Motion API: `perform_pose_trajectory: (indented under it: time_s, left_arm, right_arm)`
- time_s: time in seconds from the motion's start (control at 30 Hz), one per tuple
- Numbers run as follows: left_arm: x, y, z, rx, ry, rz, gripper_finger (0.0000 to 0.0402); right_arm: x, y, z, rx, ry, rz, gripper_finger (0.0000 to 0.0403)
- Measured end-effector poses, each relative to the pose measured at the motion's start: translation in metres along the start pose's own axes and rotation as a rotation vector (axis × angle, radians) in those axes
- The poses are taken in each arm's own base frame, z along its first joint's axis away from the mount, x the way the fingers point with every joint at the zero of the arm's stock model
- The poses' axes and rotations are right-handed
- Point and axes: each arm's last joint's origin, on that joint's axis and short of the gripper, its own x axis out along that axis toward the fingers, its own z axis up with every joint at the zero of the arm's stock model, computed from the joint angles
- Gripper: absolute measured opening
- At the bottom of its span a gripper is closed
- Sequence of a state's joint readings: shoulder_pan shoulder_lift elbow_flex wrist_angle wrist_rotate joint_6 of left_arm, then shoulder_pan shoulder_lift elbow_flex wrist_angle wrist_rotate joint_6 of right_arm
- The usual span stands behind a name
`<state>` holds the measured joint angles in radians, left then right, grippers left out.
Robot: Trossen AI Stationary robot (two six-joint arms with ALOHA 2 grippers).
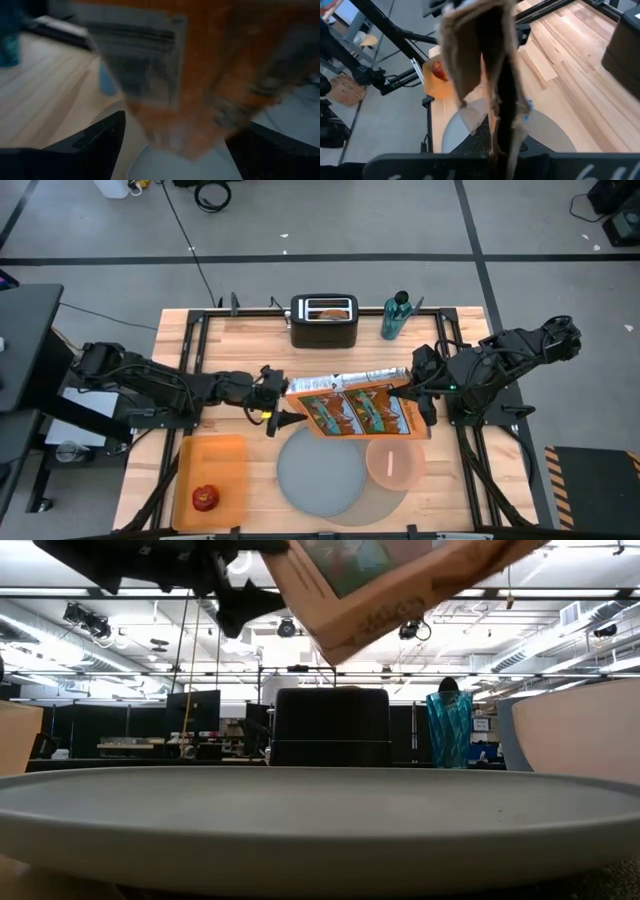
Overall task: Arrange a breakfast setting
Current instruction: Pour the cereal into the light orange bowl on the table mat
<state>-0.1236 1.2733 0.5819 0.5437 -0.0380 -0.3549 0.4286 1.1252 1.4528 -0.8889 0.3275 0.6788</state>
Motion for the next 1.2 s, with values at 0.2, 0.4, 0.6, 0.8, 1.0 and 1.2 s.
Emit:
perform_pose_trajectory:
  time_s: [0.2,0.4,0.6,0.8,1.0,1.2]
  left_arm:
    - [0.003,-0.001,0.011,-0.021,-0.122,-0.078,0.0331]
    - [0.001,-0.004,0.017,-0.036,-0.169,-0.110,0.0301]
    - [0.000,-0.004,0.018,-0.073,-0.176,-0.125,0.0251]
    - [0.000,-0.005,0.018,-0.078,-0.170,-0.152,0.0204]
    - [-0.001,-0.006,0.018,-0.071,-0.148,-0.179,0.0198]
    - [0.001,-0.007,0.017,-0.051,-0.095,-0.190,0.0197]
  right_arm:
    - [0.000,0.002,0.002,0.013,-0.014,0.021,0.0009]
    - [0.000,0.002,0.002,0.018,-0.017,0.024,0.0010]
    - [0.000,0.003,0.003,0.020,-0.039,0.020,0.0013]
    - [0.000,0.004,0.003,0.042,-0.011,0.053,0.0015]
    - [0.005,0.008,-0.002,0.086,0.078,0.115,0.0020]
    - [0.008,0.007,-0.013,0.161,0.287,0.159,0.0064]
